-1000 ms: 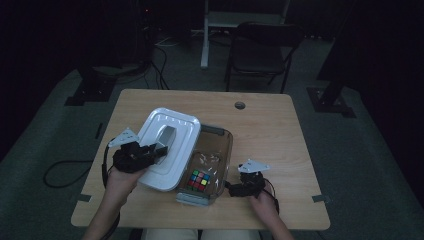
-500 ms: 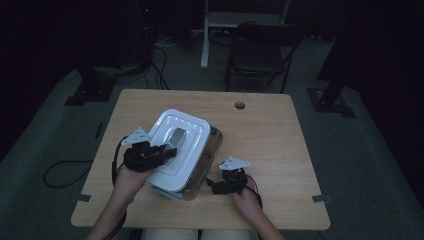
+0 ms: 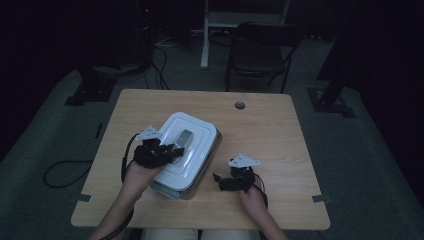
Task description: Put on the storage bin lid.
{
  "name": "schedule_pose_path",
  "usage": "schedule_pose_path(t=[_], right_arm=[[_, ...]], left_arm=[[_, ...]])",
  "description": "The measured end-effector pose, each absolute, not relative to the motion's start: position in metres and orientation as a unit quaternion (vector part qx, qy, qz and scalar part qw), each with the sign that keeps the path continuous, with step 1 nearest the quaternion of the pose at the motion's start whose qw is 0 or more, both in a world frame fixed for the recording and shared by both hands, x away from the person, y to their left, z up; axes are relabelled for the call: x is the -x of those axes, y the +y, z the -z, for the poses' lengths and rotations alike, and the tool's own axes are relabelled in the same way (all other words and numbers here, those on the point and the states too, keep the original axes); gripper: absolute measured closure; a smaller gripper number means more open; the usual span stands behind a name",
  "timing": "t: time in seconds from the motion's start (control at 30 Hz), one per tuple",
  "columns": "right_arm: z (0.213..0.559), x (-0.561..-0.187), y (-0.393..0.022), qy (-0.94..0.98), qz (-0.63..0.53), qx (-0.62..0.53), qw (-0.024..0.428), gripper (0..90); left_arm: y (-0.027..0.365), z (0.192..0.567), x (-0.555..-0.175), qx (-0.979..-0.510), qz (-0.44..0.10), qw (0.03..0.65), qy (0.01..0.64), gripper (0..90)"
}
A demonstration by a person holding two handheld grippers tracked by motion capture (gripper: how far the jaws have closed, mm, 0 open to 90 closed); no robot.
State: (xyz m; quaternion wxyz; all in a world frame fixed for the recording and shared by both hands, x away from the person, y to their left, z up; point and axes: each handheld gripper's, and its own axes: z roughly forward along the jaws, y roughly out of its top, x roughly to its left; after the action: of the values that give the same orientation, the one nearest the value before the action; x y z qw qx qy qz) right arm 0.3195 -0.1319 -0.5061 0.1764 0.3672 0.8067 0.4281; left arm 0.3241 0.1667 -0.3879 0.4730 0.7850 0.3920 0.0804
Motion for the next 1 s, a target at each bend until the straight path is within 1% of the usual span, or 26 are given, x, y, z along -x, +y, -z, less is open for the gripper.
schedule_pose_path(t=[0.13,0.23,0.37,0.5,0.87,0.9,0.93,1.0], right_arm=[[0.505,-0.321,-0.139,0.800,-0.432,-0.377,0.176,12.0],[0.505,-0.321,-0.141,0.799,-0.433,-0.379,0.176,12.0],[0.505,-0.322,-0.144,0.796,-0.435,-0.384,0.173,12.0],[0.505,-0.322,-0.144,0.797,-0.433,-0.385,0.174,12.0],[0.506,-0.321,-0.144,0.799,-0.432,-0.384,0.170,12.0],[0.506,-0.321,-0.144,0.799,-0.431,-0.383,0.170,12.0],[0.506,-0.321,-0.144,0.799,-0.431,-0.383,0.170,12.0],[0.506,-0.321,-0.145,0.798,-0.432,-0.384,0.171,12.0]], left_arm=[[0.160,0.390,-0.328,-0.790,-0.075,0.465,0.392,70.4],[0.157,0.390,-0.327,-0.791,-0.082,0.464,0.391,70.4],[0.152,0.389,-0.324,-0.793,-0.071,0.470,0.382,70.5],[0.146,0.392,-0.324,-0.799,-0.075,0.458,0.382,70.6],[0.149,0.397,-0.326,-0.794,-0.060,0.463,0.389,69.9],[0.150,0.397,-0.327,-0.794,-0.060,0.464,0.388,69.2],[0.150,0.396,-0.326,-0.794,-0.060,0.466,0.386,64.8],[0.151,0.394,-0.325,-0.794,-0.063,0.467,0.383,60.4]])
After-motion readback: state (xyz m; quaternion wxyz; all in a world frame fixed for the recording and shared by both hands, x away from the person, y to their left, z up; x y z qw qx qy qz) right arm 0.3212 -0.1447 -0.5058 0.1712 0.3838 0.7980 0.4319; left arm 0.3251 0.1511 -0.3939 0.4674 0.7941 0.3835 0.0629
